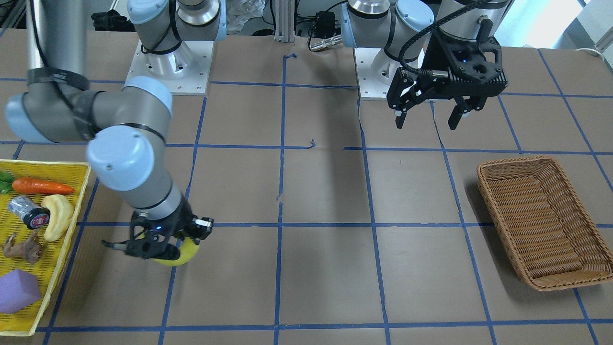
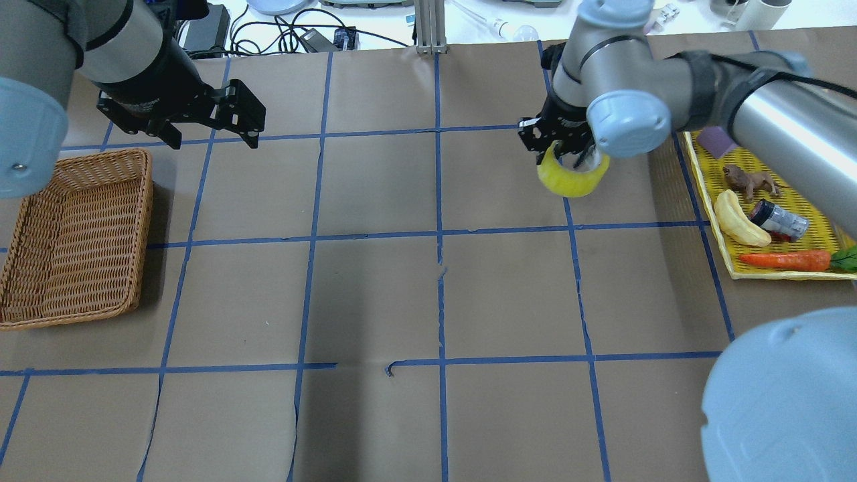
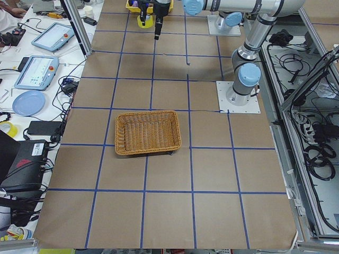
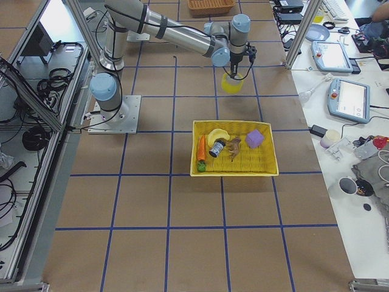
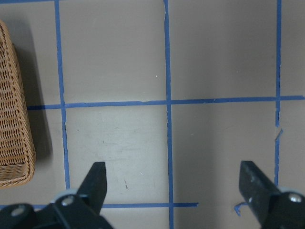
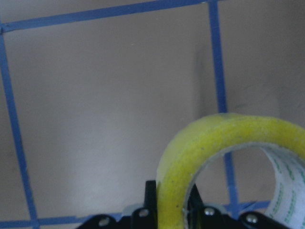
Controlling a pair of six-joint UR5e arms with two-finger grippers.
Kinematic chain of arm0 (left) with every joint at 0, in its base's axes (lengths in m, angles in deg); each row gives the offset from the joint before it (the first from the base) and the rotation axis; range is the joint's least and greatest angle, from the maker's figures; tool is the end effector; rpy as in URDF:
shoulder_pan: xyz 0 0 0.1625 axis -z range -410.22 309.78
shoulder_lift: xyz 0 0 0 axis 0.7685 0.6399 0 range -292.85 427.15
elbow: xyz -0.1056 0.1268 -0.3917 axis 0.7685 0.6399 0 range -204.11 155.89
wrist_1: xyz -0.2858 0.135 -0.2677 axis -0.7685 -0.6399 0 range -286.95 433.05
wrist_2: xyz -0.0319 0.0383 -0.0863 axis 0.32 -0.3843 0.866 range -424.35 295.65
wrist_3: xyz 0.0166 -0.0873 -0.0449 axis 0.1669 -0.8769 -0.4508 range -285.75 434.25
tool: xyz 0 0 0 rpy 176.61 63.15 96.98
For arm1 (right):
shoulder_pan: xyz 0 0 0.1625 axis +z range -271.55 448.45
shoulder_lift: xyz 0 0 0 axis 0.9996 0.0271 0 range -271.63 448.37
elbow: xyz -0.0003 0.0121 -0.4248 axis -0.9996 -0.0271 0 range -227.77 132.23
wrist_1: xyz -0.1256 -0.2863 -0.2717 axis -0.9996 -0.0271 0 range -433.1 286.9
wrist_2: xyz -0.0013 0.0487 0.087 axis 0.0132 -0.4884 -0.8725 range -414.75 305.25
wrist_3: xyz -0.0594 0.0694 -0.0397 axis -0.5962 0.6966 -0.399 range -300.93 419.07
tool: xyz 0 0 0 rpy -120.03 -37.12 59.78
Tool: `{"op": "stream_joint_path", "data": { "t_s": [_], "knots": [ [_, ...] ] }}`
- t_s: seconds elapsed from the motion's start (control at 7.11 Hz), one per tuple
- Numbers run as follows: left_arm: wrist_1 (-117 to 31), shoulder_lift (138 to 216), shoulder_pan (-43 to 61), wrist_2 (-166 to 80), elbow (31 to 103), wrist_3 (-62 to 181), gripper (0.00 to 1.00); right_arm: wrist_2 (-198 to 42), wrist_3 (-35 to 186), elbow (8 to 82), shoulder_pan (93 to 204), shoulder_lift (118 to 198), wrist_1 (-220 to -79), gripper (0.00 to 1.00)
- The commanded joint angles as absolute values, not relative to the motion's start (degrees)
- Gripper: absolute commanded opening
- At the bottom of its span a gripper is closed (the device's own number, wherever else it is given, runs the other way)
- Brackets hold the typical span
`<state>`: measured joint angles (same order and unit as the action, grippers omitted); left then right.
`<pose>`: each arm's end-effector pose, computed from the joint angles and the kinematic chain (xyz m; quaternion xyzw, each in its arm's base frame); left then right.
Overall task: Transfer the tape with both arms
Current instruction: 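Set the tape roll on the table center while the left arm approaches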
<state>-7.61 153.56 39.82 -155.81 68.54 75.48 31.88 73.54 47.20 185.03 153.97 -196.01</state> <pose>-0.1310 -0.4813 0.5130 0.0099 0.9958 -0.0895 0.0136 0.2096 -0.6029 0.2641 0.0678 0.9968 -0.0248 0.0345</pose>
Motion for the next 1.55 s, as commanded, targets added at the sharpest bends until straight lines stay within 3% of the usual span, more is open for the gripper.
{"op": "stream_joint_path", "data": {
  "t_s": [0.0, 0.7, 0.84, 0.99, 1.41],
  "knots": [
    [-7.6, 153.6, 39.9, -155.8, 68.6, 75.3, 1.0, 32.4, 86.7, 56.5, 195.9, 152.6, -208.0, 0.0],
    [-7.5, 153.7, 39.9, -155.8, 68.6, 75.3, 1.0, 35.2, 94.8, 57.1, 206.3, 151.8, -211.0, 0.0],
    [-7.5, 153.6, 39.9, -155.8, 68.5, 75.4, 1.0, 35.3, 94.8, 57.1, 206.3, 151.6, -211.0, 0.59],
    [-7.5, 153.6, 39.8, -155.9, 68.5, 75.4, 1.0, 35.3, 94.9, 56.9, 206.2, 151.7, -210.6, 1.0],
    [-7.6, 153.5, 39.8, -155.8, 68.3, 75.6, 1.0, 37.6, 86.5, 53.1, 200.5, 153.7, -203.2, 1.0]
  ]
}}
